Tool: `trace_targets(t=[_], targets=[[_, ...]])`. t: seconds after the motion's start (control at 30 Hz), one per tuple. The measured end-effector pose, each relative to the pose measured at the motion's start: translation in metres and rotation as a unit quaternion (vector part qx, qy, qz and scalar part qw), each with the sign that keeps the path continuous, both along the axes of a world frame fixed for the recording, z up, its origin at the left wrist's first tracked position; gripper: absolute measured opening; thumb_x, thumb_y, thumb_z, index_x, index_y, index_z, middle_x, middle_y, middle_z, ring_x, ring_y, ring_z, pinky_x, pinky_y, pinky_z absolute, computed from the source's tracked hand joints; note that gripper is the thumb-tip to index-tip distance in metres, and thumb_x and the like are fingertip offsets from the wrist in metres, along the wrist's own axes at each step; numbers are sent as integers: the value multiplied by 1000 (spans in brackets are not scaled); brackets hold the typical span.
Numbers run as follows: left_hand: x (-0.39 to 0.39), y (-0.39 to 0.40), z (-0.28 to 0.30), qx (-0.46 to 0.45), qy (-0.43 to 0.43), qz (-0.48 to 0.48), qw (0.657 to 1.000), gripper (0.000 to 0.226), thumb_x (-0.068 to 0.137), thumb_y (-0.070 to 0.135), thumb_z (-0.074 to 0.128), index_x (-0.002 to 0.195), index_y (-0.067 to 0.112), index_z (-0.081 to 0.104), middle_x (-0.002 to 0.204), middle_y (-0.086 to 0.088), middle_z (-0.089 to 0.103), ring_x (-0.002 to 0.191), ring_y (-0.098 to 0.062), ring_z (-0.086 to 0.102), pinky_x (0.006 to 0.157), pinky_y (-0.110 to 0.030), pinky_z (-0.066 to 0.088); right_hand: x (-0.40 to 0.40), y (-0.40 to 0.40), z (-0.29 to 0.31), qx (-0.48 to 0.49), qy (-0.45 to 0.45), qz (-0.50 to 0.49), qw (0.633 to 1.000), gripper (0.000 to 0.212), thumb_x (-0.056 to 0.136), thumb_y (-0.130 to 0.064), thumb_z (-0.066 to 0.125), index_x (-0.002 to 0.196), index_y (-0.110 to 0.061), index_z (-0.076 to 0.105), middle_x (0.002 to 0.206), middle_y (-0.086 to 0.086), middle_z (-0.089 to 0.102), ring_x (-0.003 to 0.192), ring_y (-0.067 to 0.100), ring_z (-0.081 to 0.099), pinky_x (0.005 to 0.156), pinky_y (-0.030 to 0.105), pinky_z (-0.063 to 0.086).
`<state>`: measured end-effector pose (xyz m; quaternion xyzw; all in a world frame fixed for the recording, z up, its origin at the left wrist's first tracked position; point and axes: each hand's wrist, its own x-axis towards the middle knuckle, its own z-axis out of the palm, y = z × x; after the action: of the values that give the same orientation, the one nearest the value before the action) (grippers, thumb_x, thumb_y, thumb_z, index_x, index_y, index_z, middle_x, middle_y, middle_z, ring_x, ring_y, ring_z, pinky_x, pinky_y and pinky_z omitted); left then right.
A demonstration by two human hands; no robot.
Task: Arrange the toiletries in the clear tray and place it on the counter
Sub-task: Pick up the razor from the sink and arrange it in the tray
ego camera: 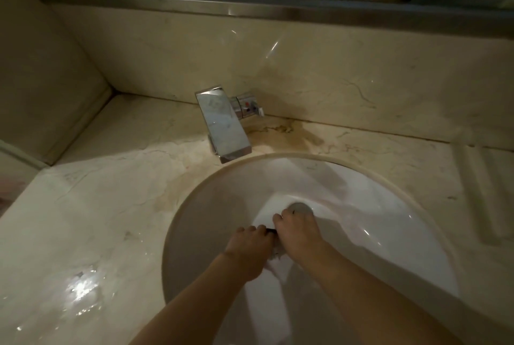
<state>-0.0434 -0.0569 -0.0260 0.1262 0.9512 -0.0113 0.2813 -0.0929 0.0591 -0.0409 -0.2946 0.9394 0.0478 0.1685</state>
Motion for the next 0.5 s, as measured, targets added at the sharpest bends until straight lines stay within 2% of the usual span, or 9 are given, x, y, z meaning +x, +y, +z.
trace_targets(t=[0.07,0.17,0.23,0.3,0.37,0.43,0.5], targets=[[1,-3,4,18,-6,26,999,50,86,10,53,134,14,39,126,-11,49,114,-31,53,95,-41,44,3,2,4,-23,-3,-28,999,26,92,-11,43,117,-10,51,110,12,63,100,30,62,79,39,47],[0,-8,13,77,-7,107,991,33,85,14,55,118,13,48,118,-11,51,109,-32,55,87,-42,48,6,6,15,-87,-22,-95,991,31,89,-12,49,121,-12,50,109,11,63,100,31,61,74,36,48],[-1,-9,21,135,-12,186,973,25,82,18,60,104,15,49,113,-10,56,103,-32,58,81,-40,50,6,10,23,-136,-43,-147,979,26,86,-14,53,112,-12,54,108,10,62,98,30,60,72,34,46],[-1,-9,31,185,-13,256,949,27,78,20,66,94,19,45,107,-11,60,95,-31,60,73,-36,48,5,13,34,-185,-77,-217,955,16,85,-17,53,101,-13,57,102,7,61,92,28,60,70,32,45],[0,-8,43,256,-14,321,912,33,76,18,71,96,20,45,98,-7,62,81,-26,64,66,-34,50,5,17,45,-255,-118,-294,914,10,89,-20,52,94,-14,58,91,5,63,78,23,62,66,31,51],[3,-7,57,336,-24,369,866,43,76,13,73,109,19,46,82,-1,59,60,-15,62,57,-25,50,6,23,56,-344,-154,-375,847,13,91,-22,52,89,-13,61,81,4,65,66,20,63,64,36,57],[8,-6,69,384,-22,390,837,53,77,10,74,120,22,45,76,1,56,55,-9,57,49,-14,45,10,30,66,-411,-177,-436,781,15,90,-20,55,87,-9,64,72,8,65,59,21,63,66,40,59]])
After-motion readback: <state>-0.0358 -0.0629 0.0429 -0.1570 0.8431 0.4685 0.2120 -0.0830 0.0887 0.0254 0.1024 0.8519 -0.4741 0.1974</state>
